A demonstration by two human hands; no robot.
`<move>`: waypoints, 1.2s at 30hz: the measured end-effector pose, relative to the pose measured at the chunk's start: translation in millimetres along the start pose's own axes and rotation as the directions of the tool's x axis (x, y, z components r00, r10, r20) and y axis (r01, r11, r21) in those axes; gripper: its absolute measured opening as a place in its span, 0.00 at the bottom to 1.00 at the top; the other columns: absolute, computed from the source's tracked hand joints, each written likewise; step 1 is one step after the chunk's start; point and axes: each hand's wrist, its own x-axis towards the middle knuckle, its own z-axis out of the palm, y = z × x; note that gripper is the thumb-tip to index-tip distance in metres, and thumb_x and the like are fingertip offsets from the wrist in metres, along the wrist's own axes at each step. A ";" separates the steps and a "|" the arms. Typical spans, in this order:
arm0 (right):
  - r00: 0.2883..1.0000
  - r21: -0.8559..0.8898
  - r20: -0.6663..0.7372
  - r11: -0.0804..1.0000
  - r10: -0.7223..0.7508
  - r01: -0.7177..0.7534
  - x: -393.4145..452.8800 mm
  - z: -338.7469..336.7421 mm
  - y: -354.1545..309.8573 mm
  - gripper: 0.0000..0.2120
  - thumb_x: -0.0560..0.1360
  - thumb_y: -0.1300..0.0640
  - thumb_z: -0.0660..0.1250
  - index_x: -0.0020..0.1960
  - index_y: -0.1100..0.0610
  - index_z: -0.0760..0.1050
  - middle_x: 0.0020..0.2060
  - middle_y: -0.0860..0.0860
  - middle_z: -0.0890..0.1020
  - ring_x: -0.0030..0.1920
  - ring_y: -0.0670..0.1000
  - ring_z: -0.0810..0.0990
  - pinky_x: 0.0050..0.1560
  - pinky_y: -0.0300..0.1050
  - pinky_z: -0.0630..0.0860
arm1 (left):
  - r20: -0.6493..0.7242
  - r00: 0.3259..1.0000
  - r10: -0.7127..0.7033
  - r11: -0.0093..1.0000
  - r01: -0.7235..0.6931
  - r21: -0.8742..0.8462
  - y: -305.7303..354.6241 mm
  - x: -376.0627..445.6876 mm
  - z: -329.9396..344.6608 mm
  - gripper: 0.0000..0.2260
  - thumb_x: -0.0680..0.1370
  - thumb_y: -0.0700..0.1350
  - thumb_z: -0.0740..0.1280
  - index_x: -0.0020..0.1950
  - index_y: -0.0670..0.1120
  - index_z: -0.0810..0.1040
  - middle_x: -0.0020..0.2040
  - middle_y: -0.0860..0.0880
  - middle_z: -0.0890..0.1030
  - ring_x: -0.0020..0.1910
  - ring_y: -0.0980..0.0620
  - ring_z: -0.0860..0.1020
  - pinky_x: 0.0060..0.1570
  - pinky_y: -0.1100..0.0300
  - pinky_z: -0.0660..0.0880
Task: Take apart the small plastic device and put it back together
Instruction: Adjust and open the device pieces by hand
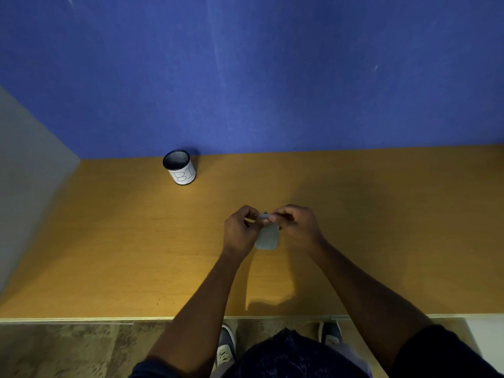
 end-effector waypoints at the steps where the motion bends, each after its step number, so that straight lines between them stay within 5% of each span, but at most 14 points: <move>1: 1.000 -0.010 0.006 1.000 0.007 -0.007 0.5 0.0 -1.2 0.04 0.73 0.52 0.75 0.40 0.43 0.83 0.36 0.44 0.86 0.37 0.41 0.83 0.37 0.40 0.80 | -0.001 1.000 -0.004 1.000 0.004 0.010 -0.7 -0.3 0.8 0.06 0.74 0.42 0.76 0.45 0.44 0.80 0.43 0.48 0.83 0.32 0.54 0.77 0.32 0.55 0.74; 4: 0.995 0.064 0.063 0.995 0.075 -0.079 2.1 0.6 -0.6 0.01 0.73 0.52 0.75 0.43 0.47 0.85 0.37 0.46 0.86 0.38 0.41 0.84 0.37 0.39 0.80 | -0.018 0.999 -0.042 0.999 0.042 -0.024 -5.5 -0.2 1.8 0.06 0.75 0.42 0.76 0.46 0.42 0.81 0.43 0.45 0.84 0.39 0.47 0.81 0.38 0.49 0.78; 7: 0.991 0.082 0.081 0.990 0.110 -0.116 -0.6 1.4 5.8 0.11 0.72 0.53 0.76 0.53 0.54 0.83 0.41 0.49 0.86 0.42 0.44 0.85 0.40 0.40 0.81 | -0.074 0.987 -0.145 0.978 0.131 -0.164 -9.2 1.6 1.5 0.08 0.76 0.42 0.75 0.47 0.39 0.80 0.44 0.40 0.84 0.44 0.39 0.83 0.40 0.45 0.82; 13: 0.986 0.007 0.076 0.989 0.150 -0.151 -5.6 1.3 11.9 0.05 0.72 0.64 0.75 0.46 0.64 0.82 0.40 0.56 0.84 0.40 0.51 0.81 0.42 0.48 0.78 | -0.013 0.948 -0.318 0.866 0.285 -0.410 -6.9 0.3 1.2 0.10 0.76 0.43 0.76 0.50 0.37 0.80 0.48 0.36 0.84 0.46 0.41 0.84 0.40 0.50 0.85; 16: 0.977 0.140 0.048 0.967 0.210 -0.215 -2.5 -0.7 3.4 0.05 0.73 0.68 0.73 0.48 0.69 0.80 0.38 0.59 0.83 0.35 0.49 0.82 0.36 0.43 0.80 | 0.088 0.952 -0.294 0.814 0.298 -0.499 -1.3 0.5 -1.8 0.11 0.77 0.37 0.74 0.57 0.34 0.79 0.54 0.36 0.84 0.48 0.45 0.84 0.42 0.54 0.84; 19: 0.975 0.270 -0.003 0.938 0.224 -0.215 0.1 -0.3 -3.7 0.07 0.75 0.69 0.71 0.51 0.72 0.79 0.38 0.57 0.83 0.32 0.45 0.83 0.34 0.39 0.80 | 0.152 0.953 -0.261 0.798 0.301 -0.522 4.2 1.3 -4.5 0.09 0.77 0.33 0.72 0.55 0.43 0.80 0.50 0.45 0.85 0.46 0.52 0.84 0.41 0.61 0.83; 26: 0.988 0.314 -0.066 0.942 0.142 -0.115 5.2 -8.4 -9.4 0.03 0.74 0.63 0.73 0.48 0.58 0.83 0.40 0.51 0.87 0.40 0.47 0.84 0.41 0.41 0.82 | 0.174 0.966 -0.191 0.859 0.250 -0.447 14.0 5.4 -13.0 0.09 0.77 0.31 0.71 0.56 0.38 0.82 0.47 0.47 0.84 0.42 0.57 0.84 0.43 0.61 0.83; 32: 0.993 0.332 -0.021 0.938 0.118 -0.105 4.4 -12.5 -10.6 0.03 0.74 0.57 0.74 0.47 0.51 0.85 0.42 0.48 0.88 0.44 0.48 0.86 0.44 0.43 0.82 | 0.101 0.982 -0.157 0.918 0.183 -0.352 21.0 11.4 -14.6 0.08 0.74 0.30 0.73 0.45 0.42 0.83 0.41 0.47 0.84 0.38 0.57 0.83 0.39 0.62 0.82; 36: 0.995 0.176 -0.056 0.982 0.080 -0.069 6.9 -11.6 -9.3 0.05 0.75 0.59 0.73 0.43 0.50 0.84 0.39 0.47 0.86 0.41 0.47 0.84 0.44 0.49 0.82 | 0.090 0.980 -0.180 0.914 0.200 -0.352 18.1 7.1 -8.4 0.08 0.74 0.31 0.74 0.43 0.43 0.83 0.40 0.47 0.83 0.38 0.54 0.83 0.40 0.57 0.82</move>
